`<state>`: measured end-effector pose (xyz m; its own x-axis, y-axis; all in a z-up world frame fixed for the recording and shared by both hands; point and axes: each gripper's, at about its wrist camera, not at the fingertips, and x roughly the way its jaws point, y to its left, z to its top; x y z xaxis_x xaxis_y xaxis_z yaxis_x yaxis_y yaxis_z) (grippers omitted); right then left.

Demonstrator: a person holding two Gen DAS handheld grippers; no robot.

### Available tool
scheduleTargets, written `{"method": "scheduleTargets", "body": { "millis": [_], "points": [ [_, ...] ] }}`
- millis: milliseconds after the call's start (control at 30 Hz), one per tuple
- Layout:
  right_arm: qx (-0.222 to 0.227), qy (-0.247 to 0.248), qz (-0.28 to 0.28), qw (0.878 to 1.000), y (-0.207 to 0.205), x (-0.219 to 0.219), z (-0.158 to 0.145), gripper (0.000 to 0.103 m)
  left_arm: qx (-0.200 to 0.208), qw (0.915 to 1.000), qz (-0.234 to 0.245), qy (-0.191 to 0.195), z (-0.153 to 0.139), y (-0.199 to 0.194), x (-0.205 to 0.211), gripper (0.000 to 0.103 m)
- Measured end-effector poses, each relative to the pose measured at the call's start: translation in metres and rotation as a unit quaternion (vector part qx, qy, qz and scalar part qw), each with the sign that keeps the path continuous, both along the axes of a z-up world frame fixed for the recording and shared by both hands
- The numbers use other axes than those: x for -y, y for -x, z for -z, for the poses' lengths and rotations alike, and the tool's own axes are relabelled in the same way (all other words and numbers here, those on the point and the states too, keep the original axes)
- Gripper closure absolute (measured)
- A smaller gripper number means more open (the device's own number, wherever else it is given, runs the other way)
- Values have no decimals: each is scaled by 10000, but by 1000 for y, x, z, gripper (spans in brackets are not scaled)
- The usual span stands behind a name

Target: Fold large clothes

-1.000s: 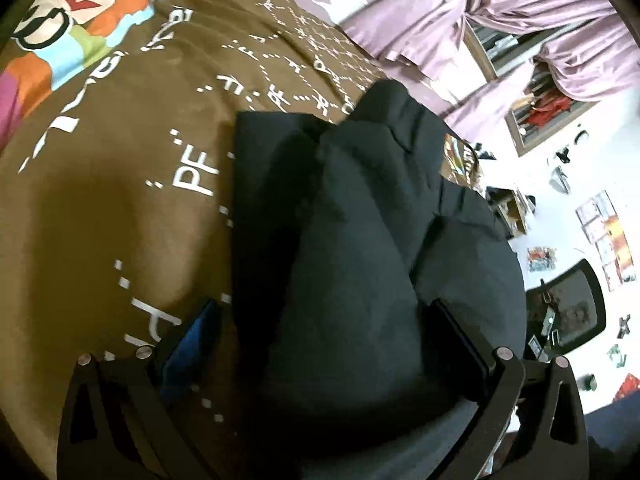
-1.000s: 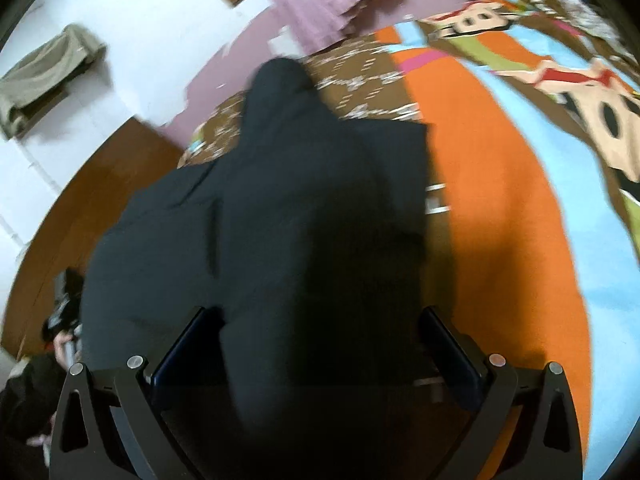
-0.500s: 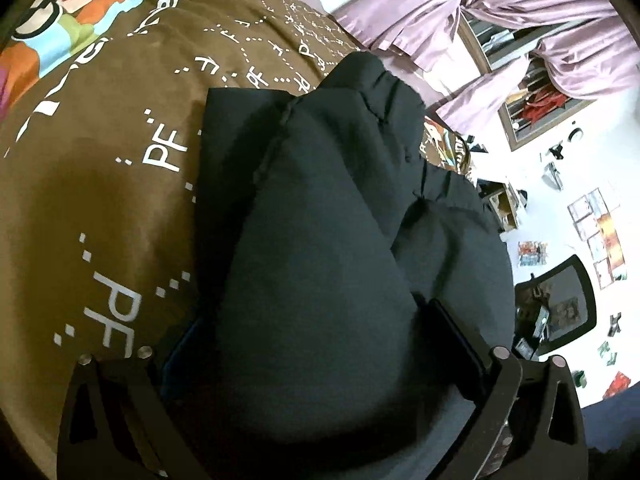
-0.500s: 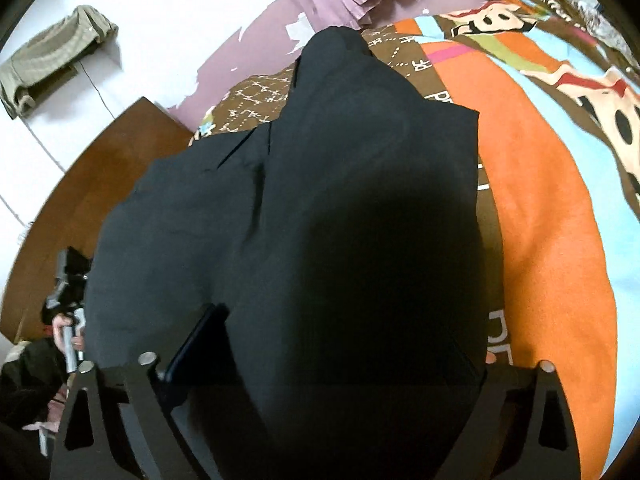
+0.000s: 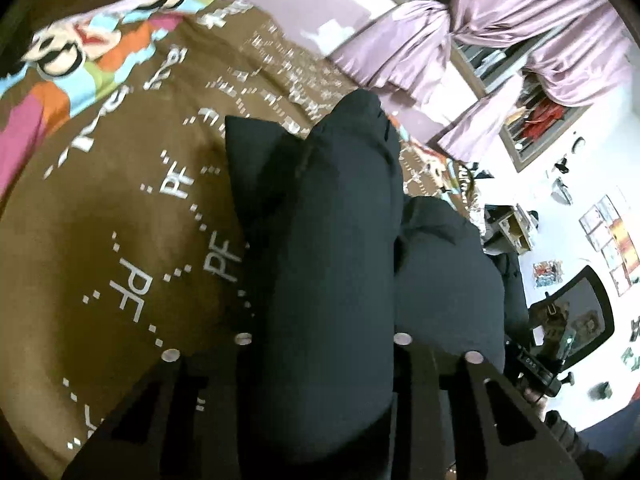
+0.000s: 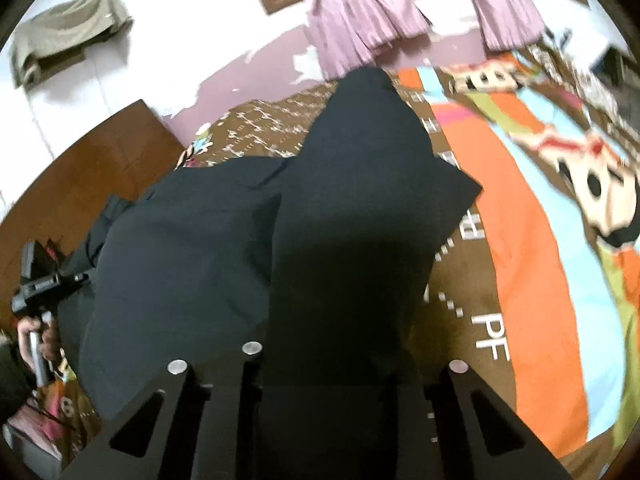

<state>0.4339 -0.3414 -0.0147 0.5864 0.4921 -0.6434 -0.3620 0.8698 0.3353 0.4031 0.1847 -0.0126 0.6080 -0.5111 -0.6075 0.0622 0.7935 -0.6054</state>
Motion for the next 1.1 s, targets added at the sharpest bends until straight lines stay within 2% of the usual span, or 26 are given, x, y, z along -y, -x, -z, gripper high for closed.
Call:
{"method": "scheduleTargets", "body": {
  "millis": [100,167,400,567,700,800,900,967,1100],
  "points": [
    [330,165,-139,9992,6,-14,-15,86,199,9991,133,336,-8,7,1,81],
    [443,23,-189,9988,9,-16,-23,87,262,9989,117,384,-14,10,-1,82],
    [1027,-185,-535,9931,12,-52,-68,88,813,9966,-102,109,-64,16,-21,82],
    [986,-430,-662,9920,-8,-82,-80,88,1038,9936,-421,-153,-85,22,-39,82],
    [819,-383,-814,9926,-17,-105,-70,88,884,9932,-705,-283,-76,23,-56,82],
    [587,-289,-898,9938,-23,-120,-50,88,598,9943,-803,-374,-54,20,-68,82],
    [458,55,-828,9955,-30,-128,-25,87,356,9945,-940,-287,-27,14,-82,81],
    [270,48,-736,9969,-36,-124,-15,85,240,9943,-986,-315,-19,12,-87,75],
    [72,33,-549,9985,-40,-116,-6,71,178,9917,-995,-800,-21,11,-78,64]
  ]
}}
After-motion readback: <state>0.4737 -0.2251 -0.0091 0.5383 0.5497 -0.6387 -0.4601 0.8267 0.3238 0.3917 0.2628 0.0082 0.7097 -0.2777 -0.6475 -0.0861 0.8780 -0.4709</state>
